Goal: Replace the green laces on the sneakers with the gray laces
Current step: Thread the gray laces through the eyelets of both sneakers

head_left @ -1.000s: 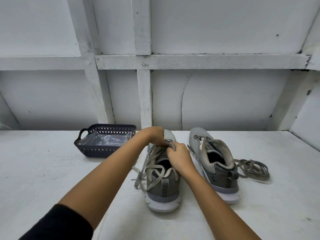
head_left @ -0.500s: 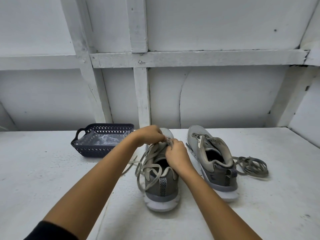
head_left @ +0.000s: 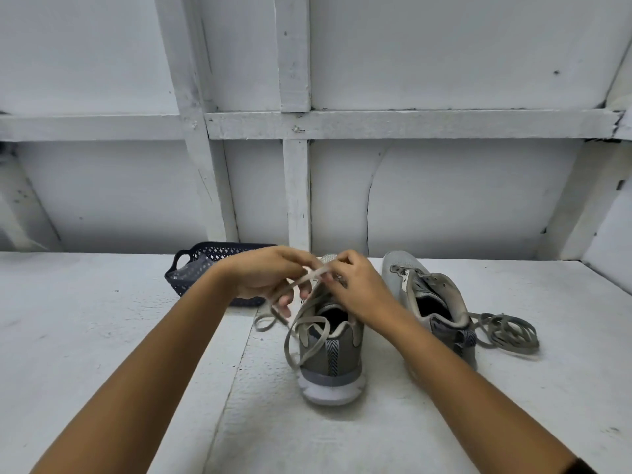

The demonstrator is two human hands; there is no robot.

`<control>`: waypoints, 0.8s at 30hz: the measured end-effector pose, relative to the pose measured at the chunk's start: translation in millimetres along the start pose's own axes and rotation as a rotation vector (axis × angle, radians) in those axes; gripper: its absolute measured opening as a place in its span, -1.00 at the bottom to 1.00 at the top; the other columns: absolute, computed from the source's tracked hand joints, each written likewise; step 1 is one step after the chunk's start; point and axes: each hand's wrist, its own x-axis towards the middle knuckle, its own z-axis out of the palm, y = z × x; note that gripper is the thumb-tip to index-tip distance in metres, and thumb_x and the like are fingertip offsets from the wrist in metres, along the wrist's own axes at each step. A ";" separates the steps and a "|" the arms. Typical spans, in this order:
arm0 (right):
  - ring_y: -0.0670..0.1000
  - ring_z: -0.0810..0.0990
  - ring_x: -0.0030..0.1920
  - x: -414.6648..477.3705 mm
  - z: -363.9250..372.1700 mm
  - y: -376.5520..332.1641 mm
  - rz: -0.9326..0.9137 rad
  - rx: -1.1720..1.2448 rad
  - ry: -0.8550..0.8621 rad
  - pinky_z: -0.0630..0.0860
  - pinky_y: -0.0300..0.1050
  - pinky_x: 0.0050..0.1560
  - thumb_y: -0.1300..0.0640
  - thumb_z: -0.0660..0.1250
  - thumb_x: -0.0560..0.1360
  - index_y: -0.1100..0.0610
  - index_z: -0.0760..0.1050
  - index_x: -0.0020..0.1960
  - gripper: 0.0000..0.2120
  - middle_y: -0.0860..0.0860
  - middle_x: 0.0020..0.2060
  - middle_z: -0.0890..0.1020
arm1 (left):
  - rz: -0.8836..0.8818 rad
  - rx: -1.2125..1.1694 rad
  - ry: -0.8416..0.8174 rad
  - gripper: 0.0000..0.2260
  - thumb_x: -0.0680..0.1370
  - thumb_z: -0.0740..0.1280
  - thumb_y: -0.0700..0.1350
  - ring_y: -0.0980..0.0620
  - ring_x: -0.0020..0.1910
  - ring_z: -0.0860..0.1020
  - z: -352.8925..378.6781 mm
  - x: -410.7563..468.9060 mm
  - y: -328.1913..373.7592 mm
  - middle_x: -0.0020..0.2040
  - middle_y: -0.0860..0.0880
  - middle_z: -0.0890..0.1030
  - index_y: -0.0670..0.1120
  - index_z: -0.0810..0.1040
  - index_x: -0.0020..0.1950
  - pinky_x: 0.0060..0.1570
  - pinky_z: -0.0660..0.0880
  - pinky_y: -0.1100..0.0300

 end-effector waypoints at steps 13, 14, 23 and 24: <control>0.08 0.49 0.01 -17.6 -35.6 -19.5 -0.243 -0.258 -0.087 0.35 -0.15 -0.04 0.16 0.21 0.58 0.22 0.56 0.12 -0.78 0.12 -0.04 0.55 | -0.107 0.596 0.395 -0.71 0.56 0.30 0.00 0.03 -0.38 0.43 28.0 14.2 -42.1 -0.31 -0.08 0.51 -0.23 0.63 -0.06 -0.33 0.47 0.16; 0.09 0.50 0.01 -18.9 -36.2 -19.6 -0.260 -0.273 -0.089 0.33 -0.16 -0.07 0.17 0.22 0.57 0.23 0.56 0.11 -0.78 0.13 -0.04 0.55 | -0.110 0.646 0.412 -0.67 0.56 0.29 0.02 0.02 -0.39 0.40 28.8 14.9 -42.0 -0.31 -0.10 0.50 -0.26 0.62 -0.08 -0.36 0.39 0.18; 0.14 0.51 0.03 -26.9 -39.6 -19.2 -0.301 -0.275 -0.170 0.42 -0.06 -0.05 0.27 0.20 0.54 0.25 0.57 0.11 -0.78 0.15 -0.02 0.56 | 0.029 0.050 0.342 -0.81 0.60 0.19 -0.16 -0.02 -0.17 0.58 -4.8 -8.6 -29.0 -0.21 -0.09 0.61 -0.19 0.51 -0.15 0.05 0.46 0.05; 0.12 0.49 0.07 -26.8 -39.7 -19.9 -0.302 -0.267 -0.198 0.42 -0.08 0.01 0.29 0.20 0.53 0.23 0.56 0.14 -0.75 0.14 0.01 0.55 | 0.074 -0.179 0.328 -0.81 0.60 0.17 -0.20 -0.01 -0.24 0.60 -11.5 -12.7 -24.8 -0.30 -0.08 0.59 -0.18 0.46 -0.18 0.05 0.49 0.04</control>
